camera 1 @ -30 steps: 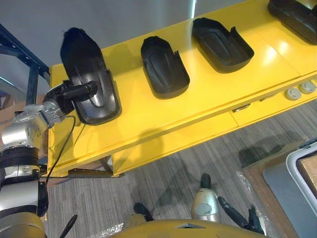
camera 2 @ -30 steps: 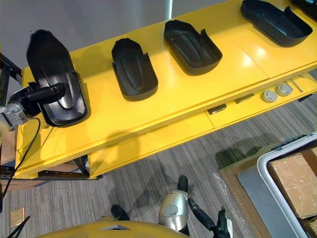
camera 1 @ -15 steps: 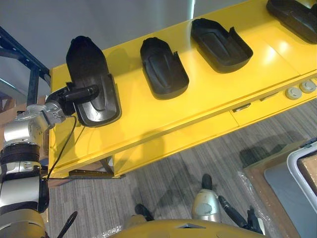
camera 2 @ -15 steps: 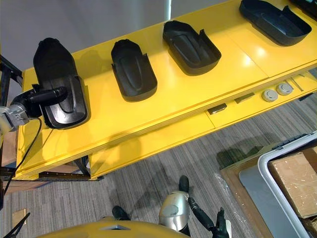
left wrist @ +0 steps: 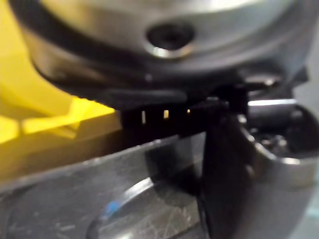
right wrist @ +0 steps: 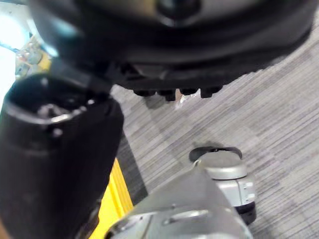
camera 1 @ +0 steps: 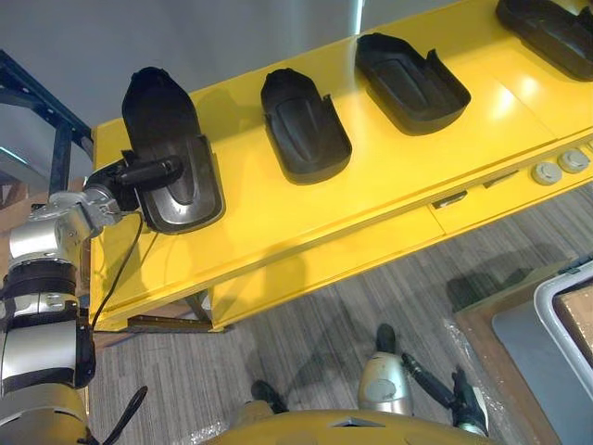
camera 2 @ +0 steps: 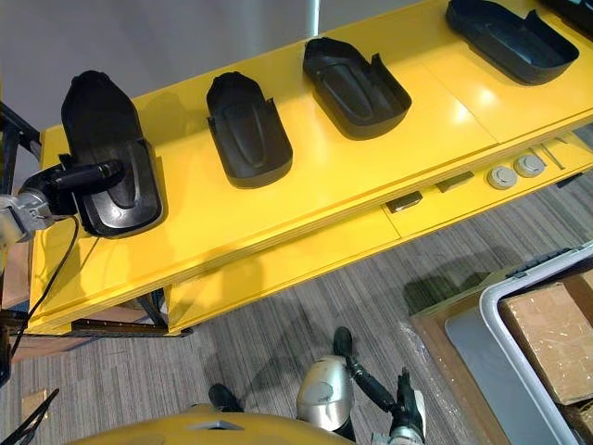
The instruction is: Walk over and take three plastic housings, then place them on the shelf
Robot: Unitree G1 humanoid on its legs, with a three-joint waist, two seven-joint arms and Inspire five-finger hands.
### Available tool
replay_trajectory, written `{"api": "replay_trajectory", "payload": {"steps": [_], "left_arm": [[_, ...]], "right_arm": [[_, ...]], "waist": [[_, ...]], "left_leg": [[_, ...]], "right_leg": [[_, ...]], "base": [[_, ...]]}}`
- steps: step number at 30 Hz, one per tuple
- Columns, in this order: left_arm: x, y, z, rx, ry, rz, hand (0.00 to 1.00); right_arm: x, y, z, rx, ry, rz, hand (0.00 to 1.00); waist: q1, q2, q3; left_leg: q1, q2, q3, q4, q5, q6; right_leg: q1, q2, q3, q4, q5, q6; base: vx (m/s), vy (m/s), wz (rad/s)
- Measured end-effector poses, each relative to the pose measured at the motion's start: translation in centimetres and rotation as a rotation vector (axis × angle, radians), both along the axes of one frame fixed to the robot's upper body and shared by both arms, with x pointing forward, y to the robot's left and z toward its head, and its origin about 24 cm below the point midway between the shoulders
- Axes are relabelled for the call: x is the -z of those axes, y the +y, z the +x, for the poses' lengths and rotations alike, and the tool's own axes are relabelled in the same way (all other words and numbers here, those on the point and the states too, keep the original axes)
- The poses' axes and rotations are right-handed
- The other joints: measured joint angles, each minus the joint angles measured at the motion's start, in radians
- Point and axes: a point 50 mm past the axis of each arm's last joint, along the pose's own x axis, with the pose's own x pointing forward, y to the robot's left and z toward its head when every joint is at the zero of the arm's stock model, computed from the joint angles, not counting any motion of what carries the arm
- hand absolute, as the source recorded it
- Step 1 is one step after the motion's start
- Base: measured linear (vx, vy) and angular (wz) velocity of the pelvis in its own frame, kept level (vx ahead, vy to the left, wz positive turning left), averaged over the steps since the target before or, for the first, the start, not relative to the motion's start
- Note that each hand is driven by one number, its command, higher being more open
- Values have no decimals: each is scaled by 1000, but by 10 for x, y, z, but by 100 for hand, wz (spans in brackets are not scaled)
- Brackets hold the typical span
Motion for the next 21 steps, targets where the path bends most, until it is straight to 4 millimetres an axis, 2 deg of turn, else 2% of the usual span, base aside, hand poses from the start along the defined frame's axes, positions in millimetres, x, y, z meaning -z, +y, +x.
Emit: {"api": "replay_trajectory", "payload": {"steps": [4, 7, 12, 21], "left_arm": [[-2, 0, 2, -29, -3, 17, 100], [-9, 2, 5, -73, 12, 133, 100], [-17, 9, 6, -140, -7, 217, 100], [-16, 8, 7, -188, -25, 230, 100]], "right_arm": [[-2, 1, 12, -2, -37, 20, 100], [-2, 2, 15, -17, -45, 31, 100], [-1, 2, 15, -15, -36, 34, 100], [-1, 3, 14, -14, -33, 32, 100]], "waist": [[3, 0, 3], [4, -4, 15], [3, -3, 29], [1, -13, 35]], "left_leg": [[-4, -2, -5, -7, 3, 0], [-6, -2, -8, -7, 4, 0], [-15, -1, -12, -5, 4, 0], [-11, 3, -12, 2, 3, 0]], "right_leg": [[0, -1, -8, -1, 0, 0], [0, -1, -11, -1, 0, 0], [-6, -1, -13, -1, 0, 0], [1, 0, -13, -2, 1, 0]], "base": [[0, 0, 4], [0, 0, 1], [0, 0, 0], [0, 0, 0]]}}
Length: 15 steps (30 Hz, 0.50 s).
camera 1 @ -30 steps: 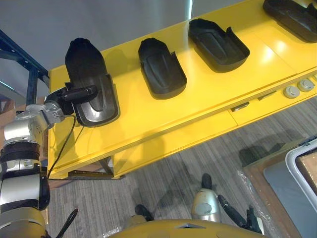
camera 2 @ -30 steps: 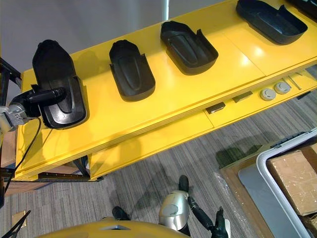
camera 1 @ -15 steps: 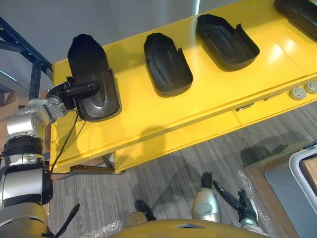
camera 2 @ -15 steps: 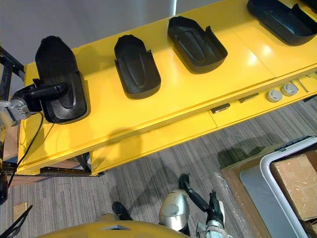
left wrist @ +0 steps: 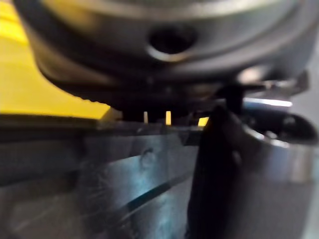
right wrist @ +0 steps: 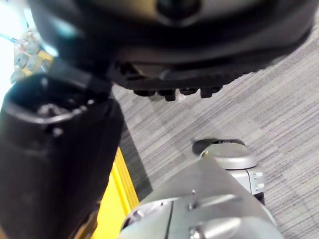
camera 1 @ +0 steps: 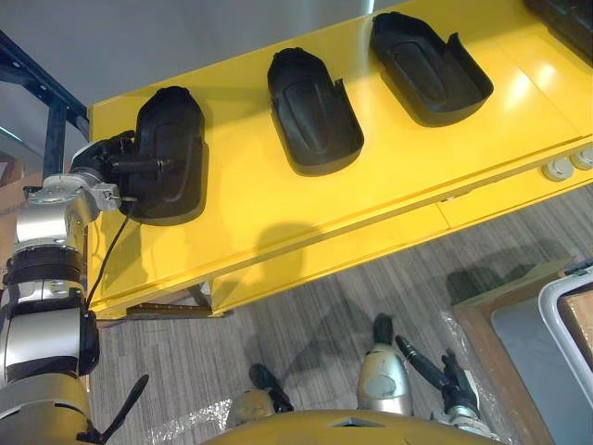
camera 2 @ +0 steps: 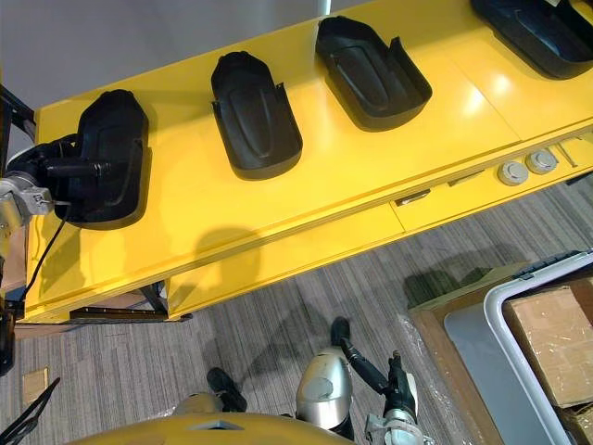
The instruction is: Walk over and take three plastic housings, then place them on the shelf
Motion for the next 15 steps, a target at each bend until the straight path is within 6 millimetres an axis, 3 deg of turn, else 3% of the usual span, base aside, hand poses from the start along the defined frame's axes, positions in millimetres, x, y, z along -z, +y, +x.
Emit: {"api": "replay_trajectory", "payload": {"steps": [7, 10, 15], "left_arm": [[7, -5, 1, -82, -95, -70, 100], [20, -8, -3, -112, -121, -112, 100], [30, -25, -11, -104, -175, -137, 100]], "right_arm": [[2, 2, -3, 5, 13, 7, 100], [6, 5, -10, 14, 42, 18, 100], [12, 19, -16, 33, 58, 62, 100]], "waist": [[5, 1, -5], [6, -2, -25], [30, -24, -65]], "left_leg": [[29, 0, 1, -15, 2, -2], [50, -1, 2, -29, 4, -5], [71, 1, 10, -29, 4, -6]], "right_leg": [[53, 13, -11, -60, 28, 2], [84, 20, -19, -89, 35, 5], [121, 26, -32, -125, 45, 4]], "base": [[0, 0, 0], [22, -2, 1], [27, -3, 3]]}}
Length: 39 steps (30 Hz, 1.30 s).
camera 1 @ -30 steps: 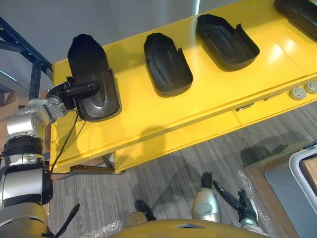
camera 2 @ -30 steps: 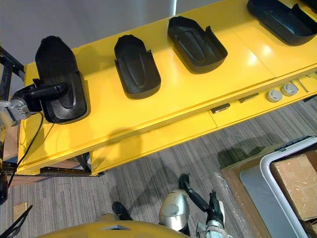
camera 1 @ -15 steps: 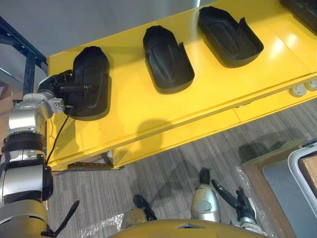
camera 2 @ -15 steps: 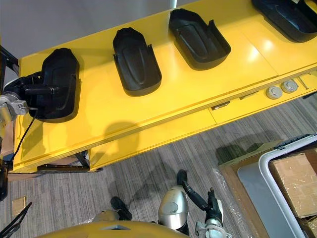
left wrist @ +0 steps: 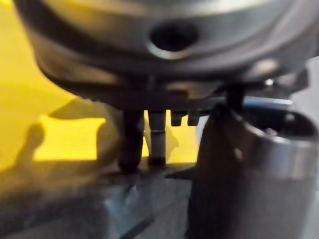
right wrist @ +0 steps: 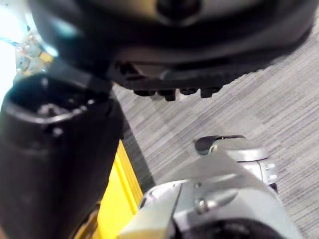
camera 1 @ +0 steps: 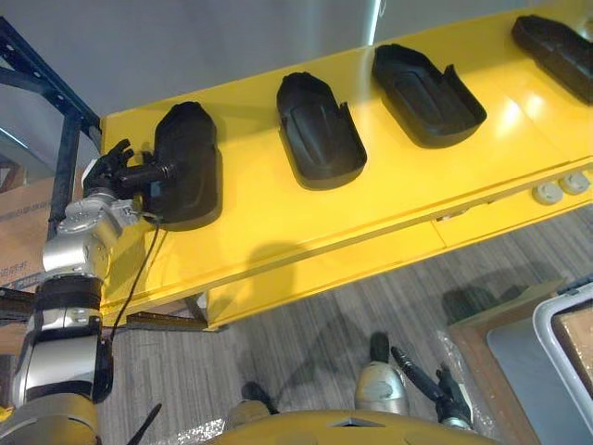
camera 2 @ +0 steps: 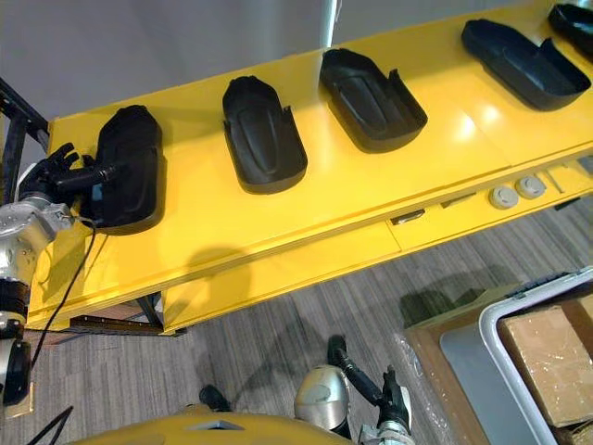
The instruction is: Walk over and take three plastic housings, then place them on the shelf
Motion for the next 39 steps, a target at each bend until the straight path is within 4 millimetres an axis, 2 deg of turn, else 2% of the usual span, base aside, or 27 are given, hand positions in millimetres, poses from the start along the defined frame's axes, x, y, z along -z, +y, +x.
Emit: {"api": "replay_trajectory", "payload": {"steps": [2, 8, 11, 17, 21, 23, 24, 27, 28, 31, 32, 36, 38, 39], "left_arm": [[1, -10, -2, 25, -27, -1, 100], [1, -23, -5, 64, -55, 0, 100], [-8, -27, -5, 72, -86, 17, 100], [-10, -24, -7, 40, -100, 63, 100], [-12, -16, -23, -16, -160, 92, 100], [-20, -22, -35, -2, -247, 115, 100], [-22, -27, -42, 5, -290, 111, 100], [-19, -48, -81, 9, -466, 70, 100], [-13, -62, -101, 7, -536, 24, 100], [3, -80, -122, 17, -583, -53, 100], [15, -90, -131, 59, -559, -23, 100], [32, -126, -139, 306, -522, -109, 100], [35, -146, -139, 480, -525, -159, 100], [37, -161, -139, 620, -526, -191, 100]], "right_arm": [[0, 4, 1, 2, -8, 11, 100], [3, 6, -3, 8, 11, 19, 100], [5, 5, -8, 21, 32, 19, 100], [9, 1, -21, 37, 78, 13, 100], [10, -1, -28, 52, 103, 10, 100], [12, -1, -37, 74, 126, 9, 100], [12, -1, -41, 85, 139, 8, 100], [13, 0, -47, 111, 155, 3, 100], [13, 1, -48, 118, 157, 6, 100], [13, -1, -51, 130, 162, 3, 100], [13, -2, -51, 132, 160, 2, 100], [13, -3, -42, 115, 143, 6, 100], [14, -4, -36, 100, 137, 6, 100], [14, -5, -32, 86, 136, 4, 100]], "waist": [[13, -6, -11], [36, -6, -55], [44, -1, -72], [57, 13, -114], [61, 16, -126], [81, 14, -126], [85, 14, -128], [86, 11, -149], [87, 11, -158], [93, 13, -171], [100, 16, -174], [112, 19, -175], [110, 21, -177], [109, 24, -180]], "left_leg": [[13, 1, 1, 0, 0, -1], [24, 10, 1, 0, 0, -4], [31, 11, 2, 0, 0, -4], [32, 13, 2, -3, 2, -6], [33, 13, -2, -10, 6, -8], [33, 11, -4, -19, 11, -9], [32, 12, -6, -19, 11, -9], [29, 12, -12, -22, 11, -10], [29, 12, -14, -24, 10, -10], [30, 13, -15, -26, 9, -12], [30, 14, -15, -27, 9, -12], [28, 15, -14, -38, 9, -15], [28, 15, -11, -39, 16, -19], [31, 14, -6, -49, 21, -17]], "right_leg": [[17, 1, -8, -3, 0, 0], [33, 8, -15, -12, 3, -3], [42, 9, -15, -15, 4, -4], [49, 14, -18, -22, 7, -7], [57, 16, -26, -32, 12, -7], [57, 17, -30, -33, 12, -7], [57, 18, -33, -34, 12, -7], [59, 19, -53, -34, 12, -7], [61, 19, -63, -34, 12, -7], [62, 21, -64, -34, 10, -10], [63, 21, -66, -33, 9, -11], [59, 23, -75, -30, 3, -21], [57, 24, -75, -30, 3, -21], [54, 25, -74, -30, 3, -21]], "base": [[-3, -3, 4], [0, 0, 0], [-11, -3, 0], [0, 0, 0], [-3, -1, 4], [-1, 3, 5], [7, 0, 6], [15, 2, 6], [14, 8, 4], [2, 3, 1], [0, 0, 0], [-27, 1, 5], [-8, 0, -2], [-9, 5, -5]]}}
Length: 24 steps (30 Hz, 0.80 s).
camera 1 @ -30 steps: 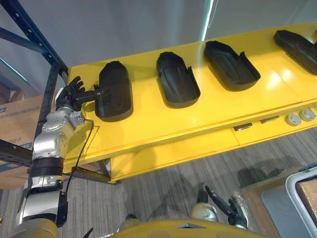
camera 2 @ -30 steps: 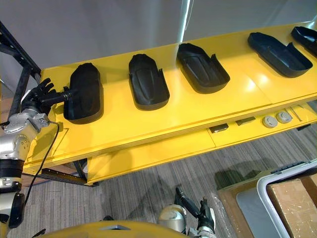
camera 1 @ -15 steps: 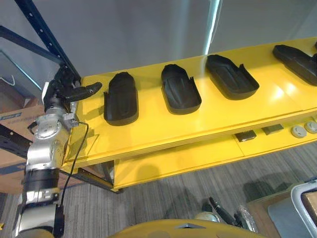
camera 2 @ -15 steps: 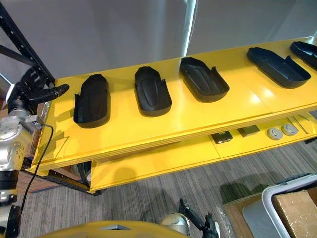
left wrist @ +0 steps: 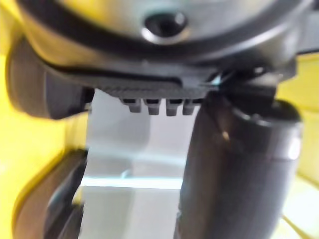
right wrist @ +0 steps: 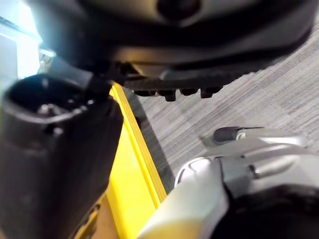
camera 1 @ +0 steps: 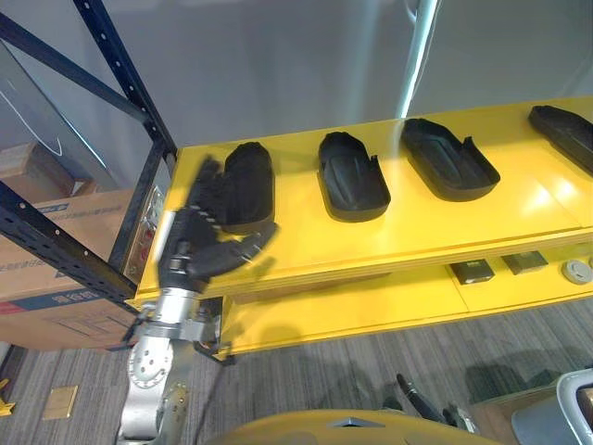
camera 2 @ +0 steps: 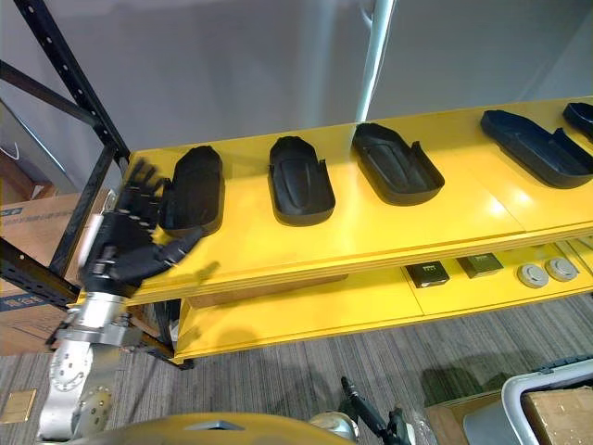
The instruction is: Walk over and take three plastic housings, then place them on the shelf
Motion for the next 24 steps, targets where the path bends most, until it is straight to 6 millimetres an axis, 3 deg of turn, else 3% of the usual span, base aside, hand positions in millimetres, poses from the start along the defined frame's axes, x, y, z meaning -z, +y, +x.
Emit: {"api": "replay_trajectory", "payload": {"steps": [2, 4, 7, 10, 15, 18, 20, 21, 23, 24], "left_arm": [[7, -26, -1, 287, 7, -32, 100], [17, -62, -8, 682, 53, 3, 100], [35, -89, -23, 1023, 167, 21, 100], [54, -97, -32, 1161, 322, 20, 100], [79, -104, -45, 1247, 585, -94, 100], [122, -108, -53, 1163, 869, -72, 100], [170, -93, -61, 913, 1141, 46, 100], [181, -85, -64, 816, 1220, 68, 100], [223, -40, -80, 377, 1494, 55, 100], [231, -18, -83, 211, 1532, 23, 100]], "right_arm": [[0, -4, 3, -20, -4, 0, 100], [0, -8, 9, -30, -8, 0, 100], [0, -11, 20, -74, -21, 3, 100], [1, -12, 25, -94, -17, 12, 100], [2, -14, 24, -135, 15, 8, 100], [4, -10, 24, -153, 45, 24, 100], [6, -5, 21, -171, 62, 38, 100], [6, -3, 21, -174, 63, 39, 100], [8, 5, 24, -174, 56, 52, 100], [9, 9, 25, -169, 53, 59, 100]], "waist": [[0, 9, -11], [-2, 24, -17], [-21, 28, -20], [-30, 21, -19], [-28, 8, -17], [-30, -11, -18], [-30, -27, -15], [-30, -32, -13], [-25, -49, -1], [-24, -59, 8]], "left_leg": [[1, -7, 10, -34, 19, -1], [8, -6, 25, -32, 23, 0], [20, -5, 58, -31, 24, 0], [23, -1, 72, -31, 23, 0], [34, 3, 91, -32, 20, -5], [37, 5, 99, -34, 22, -7], [47, 12, 99, -31, 24, -10], [48, 14, 99, -31, 24, -11], [52, 20, 97, -31, 27, -15], [51, 20, 86, -31, 30, -16]], "right_leg": [[-14, 2, 0, 0, 0, 0], [-16, 3, 10, 0, 7, 10], [-16, 5, 19, -1, 7, 10], [-24, 10, 32, -1, 8, 9], [-23, 14, 43, -6, 8, 8], [-20, 17, 41, -17, 10, 11], [-10, 25, 39, -19, 12, 12], [-9, 27, 38, -19, 12, 12], [-4, 33, 33, -20, 12, 12], [5, 31, 22, -20, 12, 12]], "base": [[13, 12, -4], [40, 6, -12], [42, 7, -15], [0, -12, -12], [-20, -16, -9], [-14, -12, -3], [0, 0, 0], [0, 0, 0], [-3, -14, 6], [-15, -17, 15]]}}
